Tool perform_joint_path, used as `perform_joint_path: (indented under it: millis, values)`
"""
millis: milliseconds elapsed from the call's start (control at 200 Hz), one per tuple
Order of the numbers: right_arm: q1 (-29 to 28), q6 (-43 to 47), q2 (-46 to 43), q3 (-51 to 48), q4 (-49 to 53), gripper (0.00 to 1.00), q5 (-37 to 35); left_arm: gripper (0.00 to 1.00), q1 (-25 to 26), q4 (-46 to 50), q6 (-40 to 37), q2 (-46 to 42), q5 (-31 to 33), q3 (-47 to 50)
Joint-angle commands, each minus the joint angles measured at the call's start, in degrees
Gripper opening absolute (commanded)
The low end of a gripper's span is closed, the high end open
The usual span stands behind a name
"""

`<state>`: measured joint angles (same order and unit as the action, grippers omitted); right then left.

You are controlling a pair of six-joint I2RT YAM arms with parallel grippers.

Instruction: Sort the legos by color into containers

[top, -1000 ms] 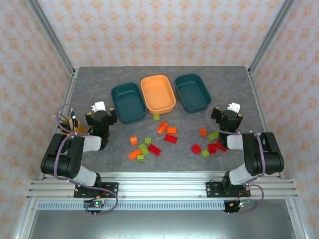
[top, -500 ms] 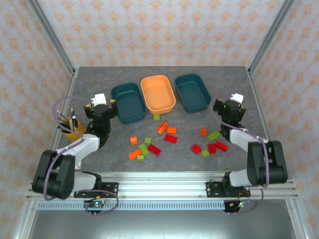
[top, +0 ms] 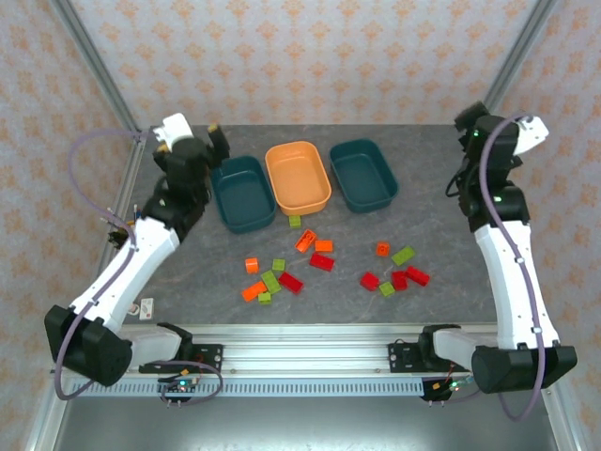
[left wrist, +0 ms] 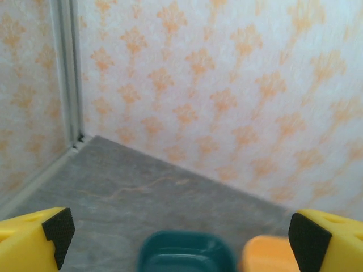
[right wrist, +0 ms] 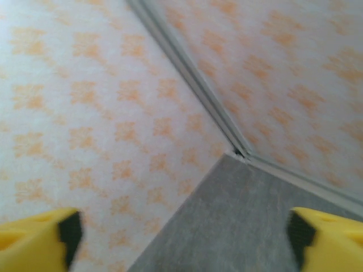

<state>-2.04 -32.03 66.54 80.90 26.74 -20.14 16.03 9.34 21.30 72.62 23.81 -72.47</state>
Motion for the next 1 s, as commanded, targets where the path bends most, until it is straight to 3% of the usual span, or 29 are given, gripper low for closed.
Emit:
perform_joint_path:
  millis: [0, 50, 210, 380, 550, 991]
  values:
    - [0.3, -15.3, 2.4, 0.3, 29.6, 0.71, 4.2, 1.0, -2.7, 24.0, 16.8, 4.4, -14.5, -6.5]
    - [0.2, -20.4, 2.3, 0.2, 36.9, 0.66, 6.2, 1.0, -1.6, 22.5, 16.1, 5.2, -20.7, -6.2]
    - [-0.4, -32.0, 0.7, -7.5, 50.0, 0.67, 16.2, 1.0, 9.5, 22.3, 4.4, 5.8, -29.2, -6.2]
    - [-0.3, -42.3, -4.5, -23.0, 43.8, 0.69, 29.0, 1.0, 18.8, 22.1, -5.3, 5.4, -42.9, -2.5]
    - [-0.2, -48.2, -2.3, -30.4, 35.4, 0.69, 35.3, 1.0, 26.6, 16.8, -9.6, 2.4, -43.9, 3.8]
    - [3.2, -48.5, 9.8, -36.8, 20.6, 0.75, 39.1, 1.0, 28.2, 15.0, -7.0, 3.6, -44.0, 3.8]
